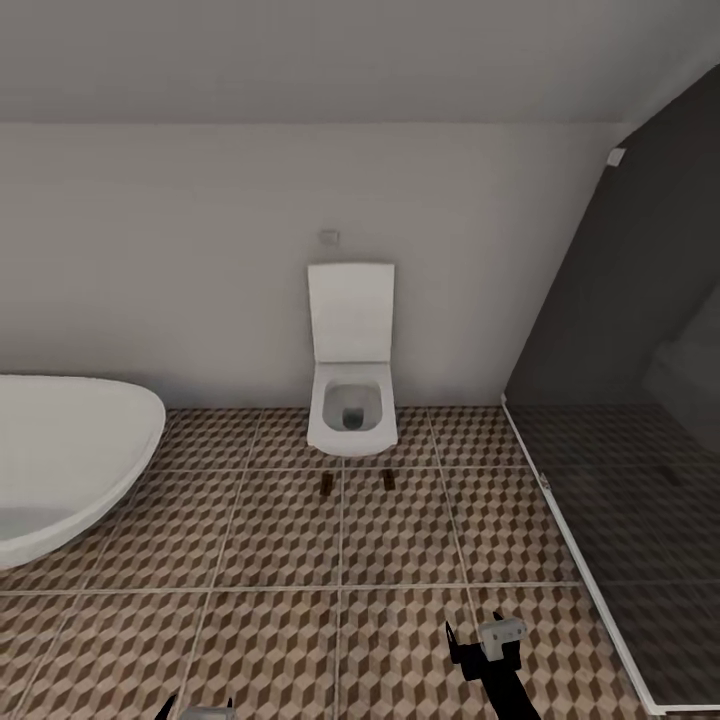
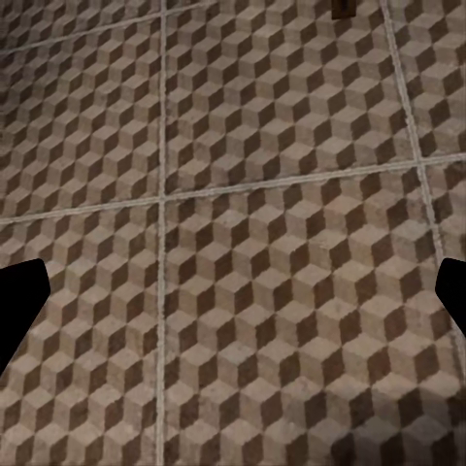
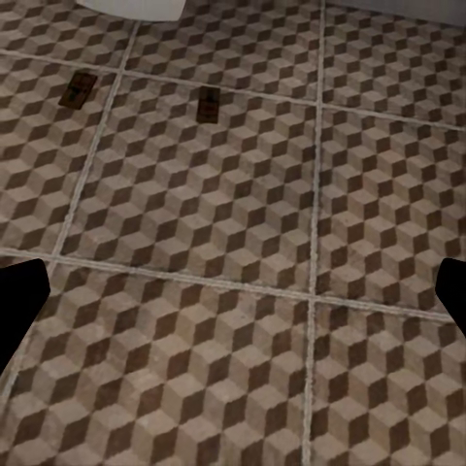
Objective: Take the four mousetraps from the cabinet in the bathroom and place them on the bathroom floor. Make sure all four end up on the same floor surface, and ensure that at least two of them are either under or directly next to the same bathroom sink.
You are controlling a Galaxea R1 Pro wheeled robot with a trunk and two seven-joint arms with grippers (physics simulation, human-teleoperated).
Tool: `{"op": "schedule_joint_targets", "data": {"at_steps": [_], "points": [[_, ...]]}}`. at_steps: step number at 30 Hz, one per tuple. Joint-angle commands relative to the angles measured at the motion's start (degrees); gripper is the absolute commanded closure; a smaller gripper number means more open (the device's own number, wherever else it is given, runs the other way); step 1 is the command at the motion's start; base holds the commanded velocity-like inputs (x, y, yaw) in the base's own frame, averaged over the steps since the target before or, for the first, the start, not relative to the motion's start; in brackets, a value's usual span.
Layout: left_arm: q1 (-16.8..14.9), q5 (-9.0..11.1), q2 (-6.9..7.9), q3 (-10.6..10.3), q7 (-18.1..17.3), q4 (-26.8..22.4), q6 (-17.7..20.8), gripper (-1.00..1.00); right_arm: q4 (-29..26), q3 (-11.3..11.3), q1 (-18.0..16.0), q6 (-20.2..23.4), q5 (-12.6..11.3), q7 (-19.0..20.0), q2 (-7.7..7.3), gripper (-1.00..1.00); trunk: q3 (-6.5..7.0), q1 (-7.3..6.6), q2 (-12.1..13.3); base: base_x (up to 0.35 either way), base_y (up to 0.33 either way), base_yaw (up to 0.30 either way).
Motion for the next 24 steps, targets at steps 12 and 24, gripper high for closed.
{"op": "schedule_joint_targets", "data": {"at_steps": [12,24], "points": [[-0.06,0.27,-0.03,-0.49,0.18,0.17,-0.24,-1.00,0.06,0.26,-0.04,-0.09,0.45,-0.60,0.01,-1.00,2.11,-2.64,4.79,0.000,0.000,0.000],[-0.06,0.27,-0.12,-0.49,0.17,0.17,-0.24,-1.00,0.06,0.26,-0.04,-0.09,0.46,-0.60,0.01,-1.00,4.26,-5.27,9.60,0.000,0.000,0.000]]}}
